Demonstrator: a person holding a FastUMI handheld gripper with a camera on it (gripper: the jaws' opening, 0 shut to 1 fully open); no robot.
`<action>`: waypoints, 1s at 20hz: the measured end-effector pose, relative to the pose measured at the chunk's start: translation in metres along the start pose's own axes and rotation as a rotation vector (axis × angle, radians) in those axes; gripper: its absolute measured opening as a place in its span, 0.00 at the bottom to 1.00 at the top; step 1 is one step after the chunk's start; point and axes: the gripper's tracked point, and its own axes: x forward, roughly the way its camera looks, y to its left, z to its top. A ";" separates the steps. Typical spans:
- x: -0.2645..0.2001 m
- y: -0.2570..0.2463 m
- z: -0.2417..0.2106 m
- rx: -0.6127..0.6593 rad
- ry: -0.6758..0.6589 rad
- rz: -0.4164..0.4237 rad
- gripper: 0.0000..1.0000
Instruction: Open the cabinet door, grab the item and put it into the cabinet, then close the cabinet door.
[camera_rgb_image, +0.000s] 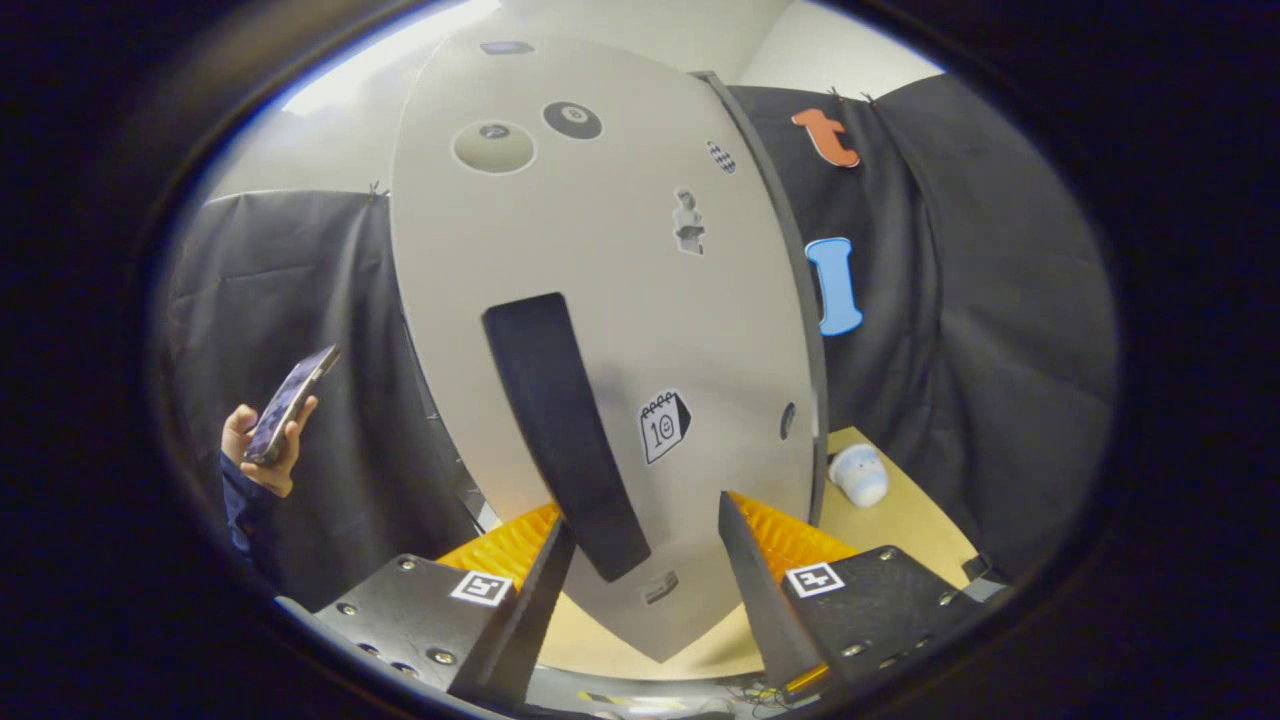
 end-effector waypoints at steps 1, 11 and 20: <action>0.011 0.006 0.000 -0.002 0.004 0.012 0.87; 0.072 0.057 0.004 -0.089 0.009 0.106 0.91; 0.098 0.080 0.005 -0.142 0.006 0.152 0.92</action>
